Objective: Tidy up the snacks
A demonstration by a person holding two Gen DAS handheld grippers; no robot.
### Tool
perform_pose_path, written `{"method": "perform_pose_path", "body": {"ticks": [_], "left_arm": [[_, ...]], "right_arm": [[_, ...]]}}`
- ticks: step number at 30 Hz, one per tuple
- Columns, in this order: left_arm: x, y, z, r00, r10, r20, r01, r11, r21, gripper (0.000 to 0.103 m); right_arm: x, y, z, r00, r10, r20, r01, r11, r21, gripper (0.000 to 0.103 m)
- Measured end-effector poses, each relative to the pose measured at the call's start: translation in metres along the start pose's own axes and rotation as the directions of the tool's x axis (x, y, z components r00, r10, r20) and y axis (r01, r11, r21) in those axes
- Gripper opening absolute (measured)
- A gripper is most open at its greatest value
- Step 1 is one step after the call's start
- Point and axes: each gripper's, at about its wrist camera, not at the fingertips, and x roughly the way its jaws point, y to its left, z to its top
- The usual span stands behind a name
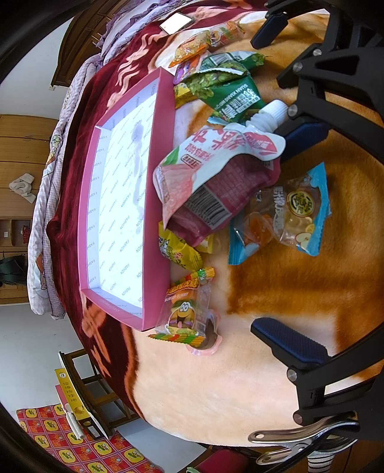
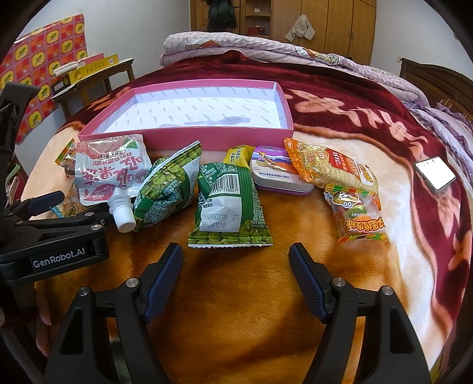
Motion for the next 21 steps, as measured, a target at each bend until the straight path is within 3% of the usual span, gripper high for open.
{"method": "perform_pose_path", "body": {"ticks": [11, 21], "left_arm": [[0.0, 0.0, 0.0, 1.0, -0.001, -0.002, 0.001, 1.0, 0.002, 0.103], [-0.011, -0.001, -0.005, 1.0, -0.006, 0.002, 0.005, 1.0, 0.02, 0.097]], "right_arm": [[-0.001, -0.002, 0.003, 1.0, 0.019, -0.021, -0.019, 1.0, -0.008, 0.076], [-0.011, -0.006, 0.007, 0.993, 0.114, -0.022, -0.114, 0.993, -0.008, 0.073]]}}
